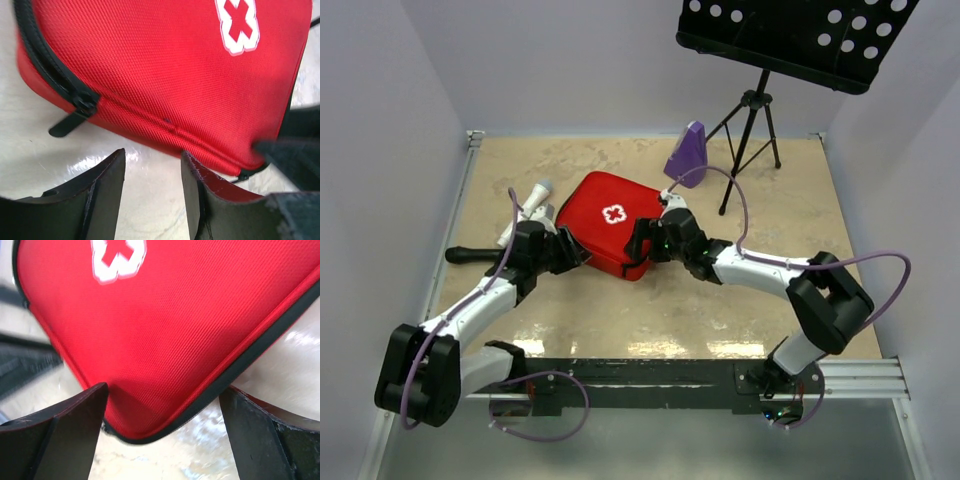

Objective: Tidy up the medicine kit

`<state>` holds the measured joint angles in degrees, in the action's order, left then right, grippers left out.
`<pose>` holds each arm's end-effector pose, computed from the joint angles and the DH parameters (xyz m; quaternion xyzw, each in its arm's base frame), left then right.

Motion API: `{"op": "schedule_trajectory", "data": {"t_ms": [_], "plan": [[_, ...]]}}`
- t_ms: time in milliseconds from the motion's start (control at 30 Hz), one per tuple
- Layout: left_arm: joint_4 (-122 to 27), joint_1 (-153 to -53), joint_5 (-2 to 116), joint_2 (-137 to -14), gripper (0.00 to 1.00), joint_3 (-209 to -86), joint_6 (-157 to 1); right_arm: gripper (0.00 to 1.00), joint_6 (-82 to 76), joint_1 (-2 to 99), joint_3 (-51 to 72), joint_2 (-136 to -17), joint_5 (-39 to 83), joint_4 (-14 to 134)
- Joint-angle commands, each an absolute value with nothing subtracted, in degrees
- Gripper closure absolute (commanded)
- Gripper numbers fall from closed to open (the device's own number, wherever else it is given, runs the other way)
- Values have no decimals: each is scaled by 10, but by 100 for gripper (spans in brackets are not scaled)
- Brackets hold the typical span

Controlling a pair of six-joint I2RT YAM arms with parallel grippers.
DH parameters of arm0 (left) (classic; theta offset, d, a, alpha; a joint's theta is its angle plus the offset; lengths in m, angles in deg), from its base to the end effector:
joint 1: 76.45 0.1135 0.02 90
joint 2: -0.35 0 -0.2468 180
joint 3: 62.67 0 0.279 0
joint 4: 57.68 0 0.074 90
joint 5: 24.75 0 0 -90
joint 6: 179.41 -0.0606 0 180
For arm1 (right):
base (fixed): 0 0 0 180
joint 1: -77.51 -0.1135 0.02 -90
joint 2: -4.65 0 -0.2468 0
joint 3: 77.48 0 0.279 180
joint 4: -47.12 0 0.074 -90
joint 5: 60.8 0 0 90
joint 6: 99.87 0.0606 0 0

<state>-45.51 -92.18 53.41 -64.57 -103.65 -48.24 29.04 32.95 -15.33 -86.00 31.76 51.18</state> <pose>0.2643 -0.0874 0.1453 -0.1496 0.8752 -0.2956 0.3525 0.2736 0.2657 0.1548 -0.0325 0.8762 0.3052 0.3715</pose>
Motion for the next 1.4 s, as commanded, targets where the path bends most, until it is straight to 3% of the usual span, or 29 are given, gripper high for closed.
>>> {"op": "schedule_trajectory", "data": {"t_ms": [0, 200, 367, 567, 767, 933, 1133, 1367], "plan": [[-481, -928, 495, -627, 48, -1036, -477, 5, 243, 352, -107, -833, 349, 515], [-389, -927, 581, -550, 43, -1108, -482, 9, 234, 267, -127, -758, 435, 585], [-409, -927, 616, -540, 42, -1145, -470, 16, 290, 183, -141, -759, 492, 638], [-475, -927, 623, -626, 42, -1167, -484, 20, 349, 151, -151, -790, 507, 626], [-413, -924, 758, -714, 39, -1206, -519, 18, 368, 150, -103, -862, 513, 621], [-409, -917, 697, -786, 36, -1218, -521, 13, 384, 150, -80, -898, 518, 616], [-424, -920, 592, -824, 47, -1204, -517, 13, 407, 151, -84, -894, 562, 631], [-436, -923, 584, -759, 58, -1132, -489, 19, 431, 150, -106, -865, 603, 639]]}}
